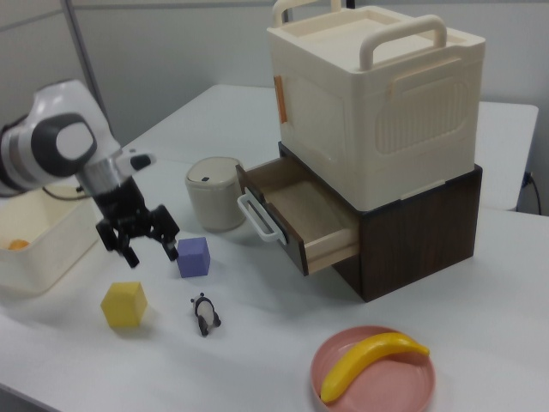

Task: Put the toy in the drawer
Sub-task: 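Move the gripper over the panda toy and lower it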

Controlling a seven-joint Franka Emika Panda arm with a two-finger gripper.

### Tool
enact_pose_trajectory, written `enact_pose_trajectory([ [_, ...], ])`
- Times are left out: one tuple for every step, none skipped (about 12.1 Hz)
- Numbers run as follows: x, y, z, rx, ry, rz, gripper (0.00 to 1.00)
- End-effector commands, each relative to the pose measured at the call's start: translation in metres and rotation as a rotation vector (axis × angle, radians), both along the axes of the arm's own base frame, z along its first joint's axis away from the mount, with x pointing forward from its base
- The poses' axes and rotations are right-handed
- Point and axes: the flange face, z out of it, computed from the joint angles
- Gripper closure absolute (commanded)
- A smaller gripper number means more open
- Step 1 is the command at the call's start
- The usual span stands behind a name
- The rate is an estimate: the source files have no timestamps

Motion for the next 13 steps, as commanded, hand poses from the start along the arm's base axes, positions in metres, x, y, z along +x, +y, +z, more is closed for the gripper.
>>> enact_pose_trajectory([
  [-0.02, -0.026, -0.027, -0.029, -0.057, 0.018, 0.0],
  [-0.019, -0.031, -0.028, -0.028, -0.058, 0.008, 0.0],
  [-0.019, -0.041, -0.028, -0.028, -0.056, -0.007, 0.0],
  [-0.017, -0.05, -0.033, -0.025, -0.048, -0.023, 0.0],
  [-0.013, -0.055, -0.043, -0.014, -0.045, -0.024, 0.0],
  [-0.008, -0.064, -0.059, -0.014, -0.036, -0.018, 0.0],
  [-0.005, -0.073, -0.075, -0.045, -0.006, 0.009, 0.0],
  [-0.003, -0.079, -0.086, -0.082, 0.017, 0.045, 0.0],
  [-0.001, -0.083, -0.091, -0.115, 0.024, 0.082, 0.0],
  [0.001, -0.085, -0.092, -0.119, 0.011, 0.093, 0.0],
  [0.002, -0.086, -0.091, -0.134, 0.021, 0.136, 0.0],
  [0.003, -0.086, -0.091, -0.152, 0.049, 0.219, 0.0],
  [0.003, -0.086, -0.093, -0.154, 0.077, 0.286, 0.0],
])
